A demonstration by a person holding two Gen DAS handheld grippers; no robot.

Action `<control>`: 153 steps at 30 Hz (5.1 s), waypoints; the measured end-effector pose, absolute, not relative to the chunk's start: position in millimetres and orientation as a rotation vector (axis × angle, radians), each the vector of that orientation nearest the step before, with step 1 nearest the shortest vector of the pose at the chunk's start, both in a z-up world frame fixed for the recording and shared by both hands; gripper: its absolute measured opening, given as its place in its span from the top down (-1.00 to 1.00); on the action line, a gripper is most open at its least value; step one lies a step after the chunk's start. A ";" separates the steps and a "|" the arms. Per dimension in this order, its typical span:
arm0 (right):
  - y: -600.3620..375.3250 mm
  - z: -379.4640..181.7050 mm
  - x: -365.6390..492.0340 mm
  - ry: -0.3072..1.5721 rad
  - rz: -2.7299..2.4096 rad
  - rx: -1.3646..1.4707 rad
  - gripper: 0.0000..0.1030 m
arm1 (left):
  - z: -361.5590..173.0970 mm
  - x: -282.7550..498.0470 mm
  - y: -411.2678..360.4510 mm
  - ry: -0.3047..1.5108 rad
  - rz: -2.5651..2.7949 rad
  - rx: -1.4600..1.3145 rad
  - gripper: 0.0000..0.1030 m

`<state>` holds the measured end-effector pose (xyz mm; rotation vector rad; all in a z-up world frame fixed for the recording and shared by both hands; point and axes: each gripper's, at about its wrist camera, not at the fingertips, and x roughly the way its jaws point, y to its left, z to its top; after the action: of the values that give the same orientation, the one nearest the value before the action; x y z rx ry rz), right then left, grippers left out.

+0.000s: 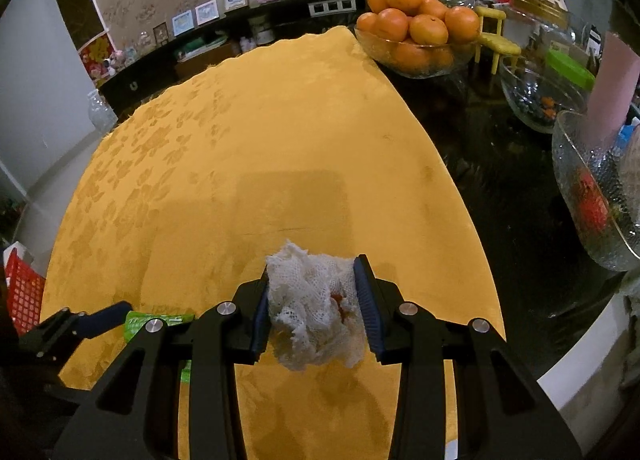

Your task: Collect trash

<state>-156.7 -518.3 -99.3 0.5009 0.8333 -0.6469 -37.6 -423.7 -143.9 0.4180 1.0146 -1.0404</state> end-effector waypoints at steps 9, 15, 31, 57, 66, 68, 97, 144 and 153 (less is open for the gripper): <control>-518.7 -100.5 -155.7 0.836 -0.635 0.505 0.28 | -145.1 -35.0 -418.4 0.990 -1.023 0.409 0.25; -514.1 -100.7 -151.0 0.837 -0.617 0.490 0.28 | -139.3 -28.5 -405.2 0.966 -0.984 0.403 0.26; -489.3 -95.6 -131.5 0.823 -0.570 0.405 0.28 | -82.6 -13.9 -359.2 0.788 -0.869 0.372 0.26; -395.6 -55.4 -68.5 0.767 -0.390 0.214 0.28 | -14.9 51.6 -216.5 0.635 -0.566 0.233 0.26; -354.3 -42.1 -39.3 0.776 -0.277 0.195 0.28 | -11.3 73.6 -165.1 0.646 -0.485 0.168 0.26; -342.7 -39.9 -31.0 0.780 -0.249 0.189 0.28 | -11.0 77.5 -154.4 0.643 -0.464 0.162 0.26; -240.7 -34.2 53.5 0.827 -0.028 0.122 0.28 | -43.1 154.3 -53.0 0.750 -0.272 0.064 0.26; -175.4 -27.2 115.8 0.843 0.134 0.167 -0.66 | -33.2 148.0 -4.9 0.679 -0.175 -0.046 -0.55; -181.9 -22.5 87.2 0.791 0.111 0.139 -0.86 | -32.3 136.1 -22.2 0.655 -0.194 0.004 -0.62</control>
<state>87.2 -181.9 -22.5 0.1394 0.7906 0.1112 136.1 -22.2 -32.3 0.0041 0.6554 -0.1937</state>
